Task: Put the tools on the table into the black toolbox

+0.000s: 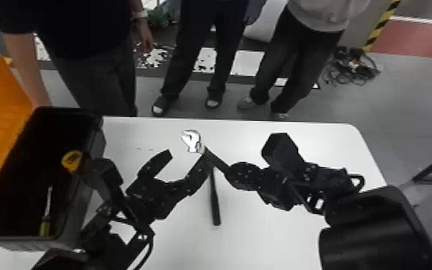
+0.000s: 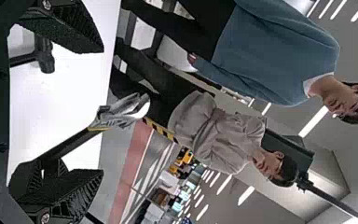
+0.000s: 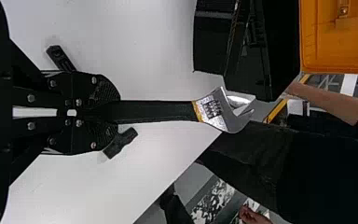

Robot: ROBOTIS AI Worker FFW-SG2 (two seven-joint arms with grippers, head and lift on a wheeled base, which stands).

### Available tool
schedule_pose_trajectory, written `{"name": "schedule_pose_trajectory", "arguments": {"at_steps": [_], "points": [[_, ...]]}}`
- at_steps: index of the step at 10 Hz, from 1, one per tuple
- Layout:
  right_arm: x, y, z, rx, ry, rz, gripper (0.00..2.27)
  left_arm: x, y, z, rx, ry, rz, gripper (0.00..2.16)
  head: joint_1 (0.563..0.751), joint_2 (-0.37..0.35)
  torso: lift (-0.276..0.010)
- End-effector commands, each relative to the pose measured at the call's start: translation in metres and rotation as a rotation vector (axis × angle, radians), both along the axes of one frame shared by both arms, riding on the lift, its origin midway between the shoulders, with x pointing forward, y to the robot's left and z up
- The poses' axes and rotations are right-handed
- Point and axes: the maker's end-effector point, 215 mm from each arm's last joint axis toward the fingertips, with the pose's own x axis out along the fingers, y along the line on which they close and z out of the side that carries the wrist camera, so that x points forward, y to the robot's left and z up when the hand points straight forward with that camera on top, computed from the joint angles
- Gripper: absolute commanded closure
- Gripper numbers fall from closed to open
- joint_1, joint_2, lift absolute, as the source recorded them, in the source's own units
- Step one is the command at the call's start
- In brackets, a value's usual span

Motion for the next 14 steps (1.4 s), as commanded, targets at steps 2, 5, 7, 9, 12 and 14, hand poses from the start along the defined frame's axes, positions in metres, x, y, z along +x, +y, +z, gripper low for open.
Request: {"name": "schedule_pose_trajectory", "arguments": {"at_steps": [2,5,7,9,12,14], "points": [[-0.002,0.013,0.003,0.010,-0.002,0.019,2.24,0.004,-0.012,0.009,-0.021,-0.008,-0.006,0.08,0.695,-0.095,-0.039],[-0.007,0.024,0.000,0.020,0.008,0.036,2.24,0.010,-0.020,0.012,-0.034,-0.012,-0.005,0.08,0.695,-0.093,-0.039],[-0.008,0.030,-0.001,0.026,0.012,0.046,2.24,0.012,-0.023,0.010,-0.035,-0.008,-0.005,0.09,0.695,-0.089,-0.039],[-0.003,0.031,0.000,0.026,0.006,0.043,2.24,0.009,-0.026,0.009,-0.041,-0.004,-0.015,0.15,0.695,-0.086,-0.039],[0.001,0.032,0.004,0.031,-0.002,0.036,2.24,0.004,-0.026,0.006,-0.044,-0.003,-0.034,0.55,0.695,-0.090,-0.039],[0.006,0.032,0.007,0.034,-0.009,0.025,2.24,-0.002,-0.028,0.001,-0.049,0.001,-0.052,0.73,0.695,-0.089,-0.039]]}}
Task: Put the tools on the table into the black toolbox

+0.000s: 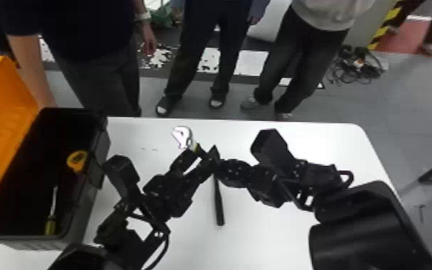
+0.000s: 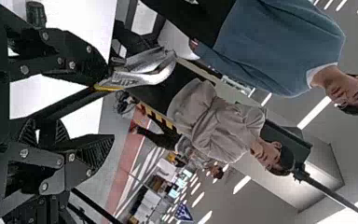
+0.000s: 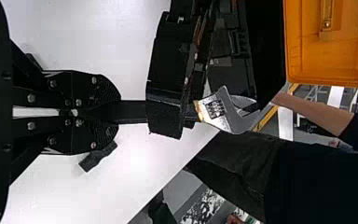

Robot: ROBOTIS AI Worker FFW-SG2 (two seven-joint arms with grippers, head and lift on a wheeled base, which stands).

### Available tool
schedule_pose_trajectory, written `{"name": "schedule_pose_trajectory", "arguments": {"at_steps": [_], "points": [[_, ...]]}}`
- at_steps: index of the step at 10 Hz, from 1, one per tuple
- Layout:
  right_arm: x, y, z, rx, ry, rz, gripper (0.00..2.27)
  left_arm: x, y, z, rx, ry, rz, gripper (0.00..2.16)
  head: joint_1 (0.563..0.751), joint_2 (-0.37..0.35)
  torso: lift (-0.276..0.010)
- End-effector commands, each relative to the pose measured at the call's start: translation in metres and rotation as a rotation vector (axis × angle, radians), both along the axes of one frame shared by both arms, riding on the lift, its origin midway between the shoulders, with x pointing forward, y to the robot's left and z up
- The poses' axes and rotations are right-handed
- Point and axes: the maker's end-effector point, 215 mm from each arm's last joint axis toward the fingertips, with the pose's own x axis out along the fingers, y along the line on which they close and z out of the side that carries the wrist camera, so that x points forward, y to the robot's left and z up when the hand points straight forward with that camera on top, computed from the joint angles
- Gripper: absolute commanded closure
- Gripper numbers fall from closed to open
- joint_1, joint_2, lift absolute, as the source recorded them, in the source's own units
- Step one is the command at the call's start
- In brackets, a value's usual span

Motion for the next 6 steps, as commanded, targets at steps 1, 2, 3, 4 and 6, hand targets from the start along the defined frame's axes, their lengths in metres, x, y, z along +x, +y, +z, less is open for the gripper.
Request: {"name": "schedule_pose_trajectory", "arguments": {"at_steps": [1,2,3,4,6], "points": [[0.004,0.001,0.003,0.004,-0.003,-0.009,2.24,-0.003,0.000,-0.004,-0.004,0.008,-0.006,1.19,0.695,-0.091,-0.039],[0.005,0.001,0.003,0.003,-0.005,-0.010,2.24,-0.003,0.002,-0.005,-0.001,0.008,-0.005,1.41,0.695,-0.092,-0.039],[0.005,0.000,0.003,0.004,-0.003,-0.013,2.24,-0.005,0.001,-0.006,-0.003,0.005,-0.017,1.58,0.695,-0.091,-0.039],[0.006,0.001,0.003,0.006,-0.003,-0.015,2.24,-0.004,0.000,-0.009,-0.001,0.023,-0.018,2.14,0.695,-0.091,-0.039],[0.006,0.000,0.003,0.009,0.001,-0.017,2.24,-0.006,-0.005,-0.012,0.017,0.028,-0.045,2.14,0.695,-0.093,-0.039]]}}
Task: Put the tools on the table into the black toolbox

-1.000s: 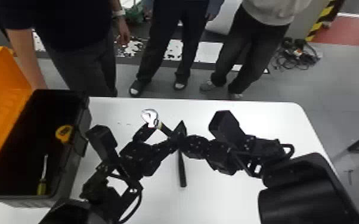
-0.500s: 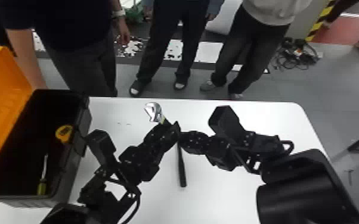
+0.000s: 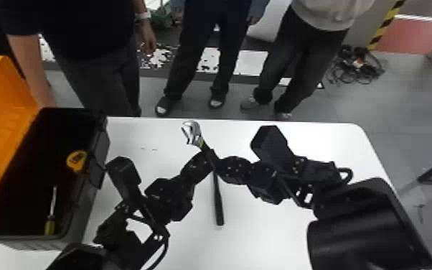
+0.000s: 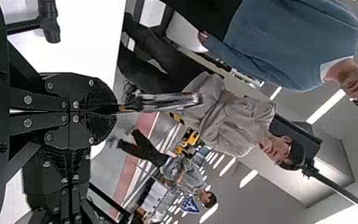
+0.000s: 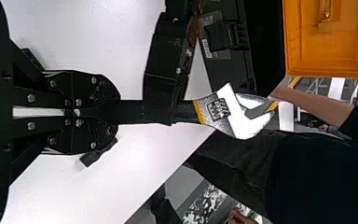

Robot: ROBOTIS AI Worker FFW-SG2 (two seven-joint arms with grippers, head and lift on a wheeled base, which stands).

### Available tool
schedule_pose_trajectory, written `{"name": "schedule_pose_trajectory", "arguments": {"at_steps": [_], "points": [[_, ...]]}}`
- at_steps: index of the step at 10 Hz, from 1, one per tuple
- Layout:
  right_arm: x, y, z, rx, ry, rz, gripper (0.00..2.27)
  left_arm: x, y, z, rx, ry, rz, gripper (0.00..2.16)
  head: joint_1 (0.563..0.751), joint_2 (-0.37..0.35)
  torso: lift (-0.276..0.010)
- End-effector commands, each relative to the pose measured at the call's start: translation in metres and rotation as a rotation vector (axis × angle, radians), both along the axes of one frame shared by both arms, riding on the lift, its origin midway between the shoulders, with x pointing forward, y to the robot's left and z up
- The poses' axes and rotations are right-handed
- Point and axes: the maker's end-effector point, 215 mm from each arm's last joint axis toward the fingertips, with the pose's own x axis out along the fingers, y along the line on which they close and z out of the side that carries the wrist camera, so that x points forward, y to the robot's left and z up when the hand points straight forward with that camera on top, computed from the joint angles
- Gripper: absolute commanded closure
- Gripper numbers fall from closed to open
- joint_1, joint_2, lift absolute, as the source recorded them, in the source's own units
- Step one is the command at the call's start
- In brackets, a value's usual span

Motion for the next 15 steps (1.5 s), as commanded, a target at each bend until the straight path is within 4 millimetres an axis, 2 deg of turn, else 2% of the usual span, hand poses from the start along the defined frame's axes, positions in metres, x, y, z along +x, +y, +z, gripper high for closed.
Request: {"name": "schedule_pose_trajectory", "arguments": {"at_steps": [1,2,4,5,8,10,12,15], "points": [[-0.002,0.000,-0.002,0.007,0.015,-0.010,2.05,0.001,0.000,0.001,0.005,-0.005,-0.003,2.14,0.695,-0.097,-0.039],[-0.002,-0.002,-0.003,0.006,0.021,-0.023,1.64,0.002,0.001,0.002,0.004,-0.006,-0.002,2.14,0.695,-0.098,-0.039],[-0.002,-0.006,-0.006,0.003,0.036,-0.047,0.34,0.003,0.004,0.002,0.004,-0.006,0.003,2.14,0.695,-0.099,-0.039],[-0.002,-0.008,-0.007,0.001,0.041,-0.059,0.06,0.004,0.004,0.002,0.003,-0.006,0.004,2.14,0.695,-0.099,-0.039],[-0.008,-0.021,-0.009,0.001,0.075,-0.119,0.04,0.007,0.010,0.002,0.006,-0.007,0.014,2.14,0.695,-0.105,-0.039],[-0.015,-0.043,-0.010,0.009,0.099,-0.193,0.05,0.011,0.015,0.006,0.019,-0.023,0.026,2.14,0.695,-0.113,-0.039],[-0.027,-0.064,-0.017,0.076,0.150,-0.281,0.05,0.020,0.035,0.009,0.068,-0.055,0.064,2.14,0.695,-0.133,-0.039],[-0.041,-0.084,-0.012,0.326,0.233,-0.385,0.06,0.036,0.089,0.023,0.147,-0.138,0.174,2.14,0.695,-0.125,-0.039]]}}
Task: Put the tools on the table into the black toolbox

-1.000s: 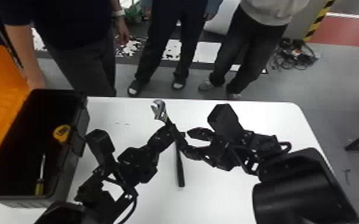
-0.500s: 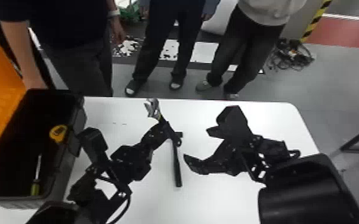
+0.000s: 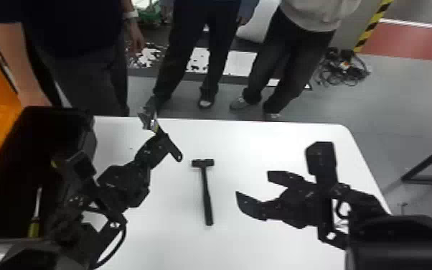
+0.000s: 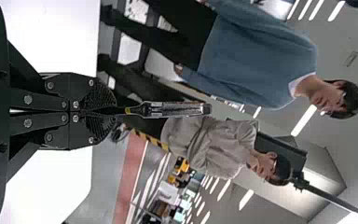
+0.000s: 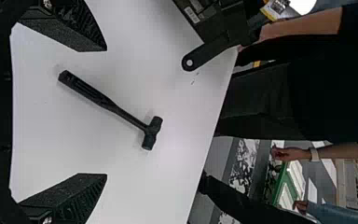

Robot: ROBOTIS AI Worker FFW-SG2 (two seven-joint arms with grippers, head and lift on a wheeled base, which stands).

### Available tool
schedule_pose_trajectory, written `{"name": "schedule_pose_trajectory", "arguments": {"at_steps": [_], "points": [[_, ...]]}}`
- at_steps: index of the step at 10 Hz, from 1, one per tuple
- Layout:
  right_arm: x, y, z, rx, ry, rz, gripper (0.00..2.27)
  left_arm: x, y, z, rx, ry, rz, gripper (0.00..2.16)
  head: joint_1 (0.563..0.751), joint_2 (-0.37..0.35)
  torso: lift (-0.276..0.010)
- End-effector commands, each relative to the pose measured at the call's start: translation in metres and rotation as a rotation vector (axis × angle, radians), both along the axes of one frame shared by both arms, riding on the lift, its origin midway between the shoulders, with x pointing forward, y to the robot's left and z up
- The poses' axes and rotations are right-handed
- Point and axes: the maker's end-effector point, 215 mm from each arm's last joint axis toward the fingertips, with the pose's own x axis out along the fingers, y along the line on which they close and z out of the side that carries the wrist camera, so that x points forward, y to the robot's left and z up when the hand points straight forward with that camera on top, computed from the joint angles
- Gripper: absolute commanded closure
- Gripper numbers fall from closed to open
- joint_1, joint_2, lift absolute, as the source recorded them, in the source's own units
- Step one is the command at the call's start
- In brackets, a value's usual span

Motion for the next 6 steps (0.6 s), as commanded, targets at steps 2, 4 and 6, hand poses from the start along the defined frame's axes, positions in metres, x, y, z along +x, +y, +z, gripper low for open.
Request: {"name": "schedule_pose_trajectory", "arguments": {"at_steps": [2,4,6], "points": [[-0.002,-0.008,0.017,0.167,-0.013,-0.062,0.06,0.015,0.072,0.023,0.127,-0.112,0.149,2.14,0.695,-0.080,-0.039],[0.000,-0.009,0.026,0.224,-0.027,-0.077,0.07,0.015,0.135,0.029,0.192,-0.143,0.271,2.14,0.695,-0.015,-0.039],[0.000,-0.021,0.036,0.252,-0.079,-0.092,0.07,0.013,0.187,0.027,0.251,-0.160,0.372,2.14,0.695,0.067,-0.039]]}}
